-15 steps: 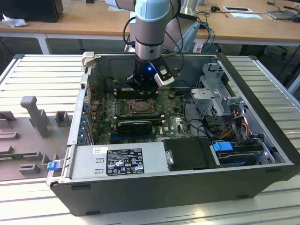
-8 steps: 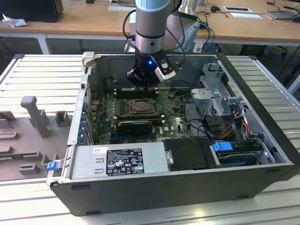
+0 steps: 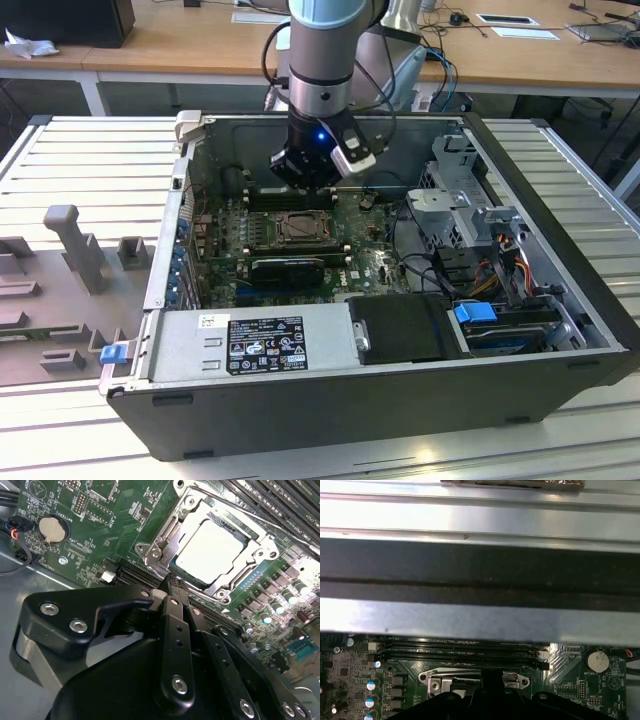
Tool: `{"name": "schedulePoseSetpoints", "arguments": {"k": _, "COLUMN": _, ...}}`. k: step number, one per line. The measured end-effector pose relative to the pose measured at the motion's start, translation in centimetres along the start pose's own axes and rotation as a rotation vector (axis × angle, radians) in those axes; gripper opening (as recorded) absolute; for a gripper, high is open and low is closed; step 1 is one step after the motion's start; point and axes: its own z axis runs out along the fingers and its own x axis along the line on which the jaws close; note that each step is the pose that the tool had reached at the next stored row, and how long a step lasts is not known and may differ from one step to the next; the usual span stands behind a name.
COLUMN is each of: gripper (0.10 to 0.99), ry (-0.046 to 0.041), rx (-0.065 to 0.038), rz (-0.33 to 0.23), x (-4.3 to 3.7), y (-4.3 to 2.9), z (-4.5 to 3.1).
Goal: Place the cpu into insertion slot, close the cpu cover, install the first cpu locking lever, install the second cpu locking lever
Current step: 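Install the second cpu locking lever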
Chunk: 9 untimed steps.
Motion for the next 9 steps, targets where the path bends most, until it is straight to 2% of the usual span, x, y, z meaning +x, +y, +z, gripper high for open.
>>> {"name": "schedulePoseSetpoints", "arguments": {"k": 5, "gripper": 0.106, "ry": 0.0, "rx": 0.0, "rz": 0.0, "x": 0.02, "y": -0.41, "z": -0.11}}
{"name": "schedulePoseSetpoints", "arguments": {"k": 7, "gripper": 0.106, "ry": -0.0001, "rx": 0.0, "rz": 0.0, "x": 0.01, "y": -0.37, "z": -0.66}}
{"name": "schedulePoseSetpoints", "arguments": {"k": 9, "gripper": 0.106, "ry": -0.0001, "rx": 0.0, "rz": 0.0, "x": 0.01, "y": -0.37, "z": -0.77}}
